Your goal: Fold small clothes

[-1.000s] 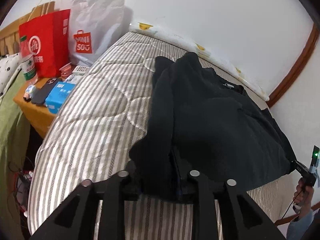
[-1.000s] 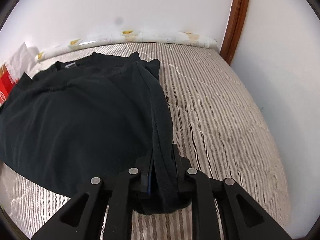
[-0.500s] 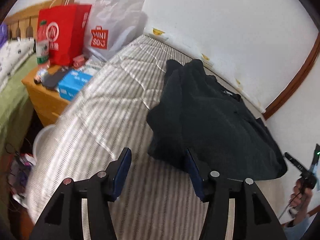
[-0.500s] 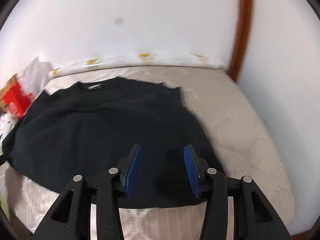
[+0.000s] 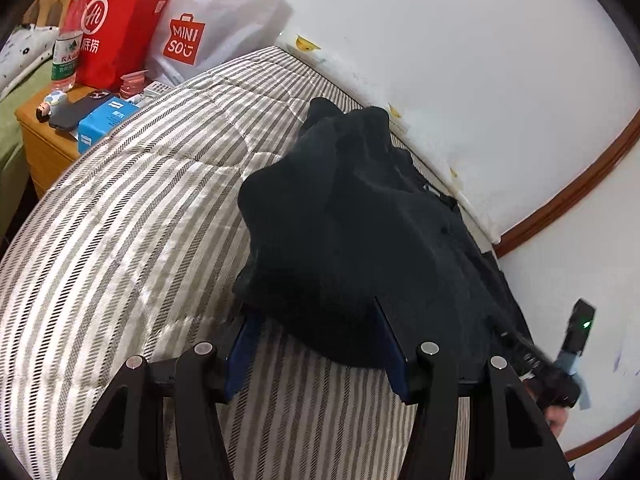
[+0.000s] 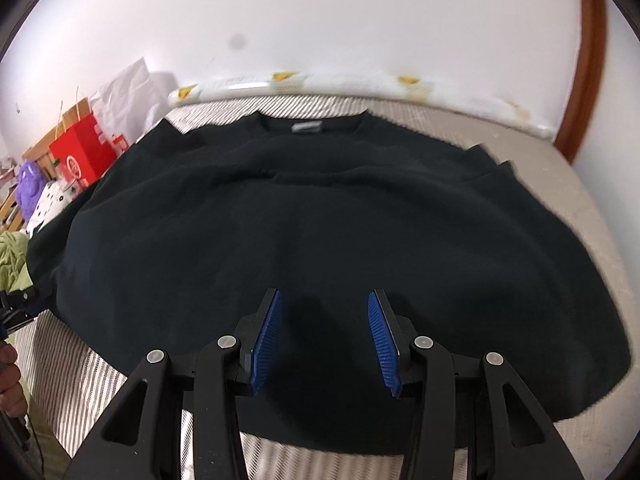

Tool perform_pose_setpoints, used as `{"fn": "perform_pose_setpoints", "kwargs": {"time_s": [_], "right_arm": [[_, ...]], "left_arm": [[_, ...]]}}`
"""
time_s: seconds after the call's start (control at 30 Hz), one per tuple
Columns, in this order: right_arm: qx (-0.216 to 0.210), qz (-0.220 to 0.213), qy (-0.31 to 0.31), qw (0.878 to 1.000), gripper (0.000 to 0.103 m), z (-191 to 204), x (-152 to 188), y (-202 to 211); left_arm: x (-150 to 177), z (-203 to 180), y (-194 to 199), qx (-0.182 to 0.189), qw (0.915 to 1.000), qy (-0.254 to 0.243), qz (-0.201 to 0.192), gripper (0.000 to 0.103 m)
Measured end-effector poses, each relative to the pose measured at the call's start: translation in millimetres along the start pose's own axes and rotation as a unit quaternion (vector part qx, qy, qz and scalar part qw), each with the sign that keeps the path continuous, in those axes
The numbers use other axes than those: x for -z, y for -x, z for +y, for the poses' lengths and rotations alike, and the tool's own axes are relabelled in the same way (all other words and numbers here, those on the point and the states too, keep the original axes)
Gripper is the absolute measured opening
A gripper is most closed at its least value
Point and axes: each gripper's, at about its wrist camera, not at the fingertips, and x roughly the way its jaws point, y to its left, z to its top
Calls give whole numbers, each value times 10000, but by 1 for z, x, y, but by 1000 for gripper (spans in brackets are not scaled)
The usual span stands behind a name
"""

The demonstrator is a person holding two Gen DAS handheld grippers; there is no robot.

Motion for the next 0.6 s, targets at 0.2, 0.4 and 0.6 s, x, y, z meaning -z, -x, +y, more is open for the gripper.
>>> {"fn": "perform_pose_setpoints", "kwargs": {"time_s": [0.2,0.4,0.6], "right_arm": [[112,12,161,9998,48,18,-2,-24],[237,-61,148,9996,50,23,-17,-37],[341,6,193,9992,51,27,-18,-38]], "left_arm": [[-9,-1,-7,16,9999,163,-17,51],[-16,-6,-15,-200,9996,147,-105,44],[-19,-6,-18,-382,9989,260,-102,31]]}}
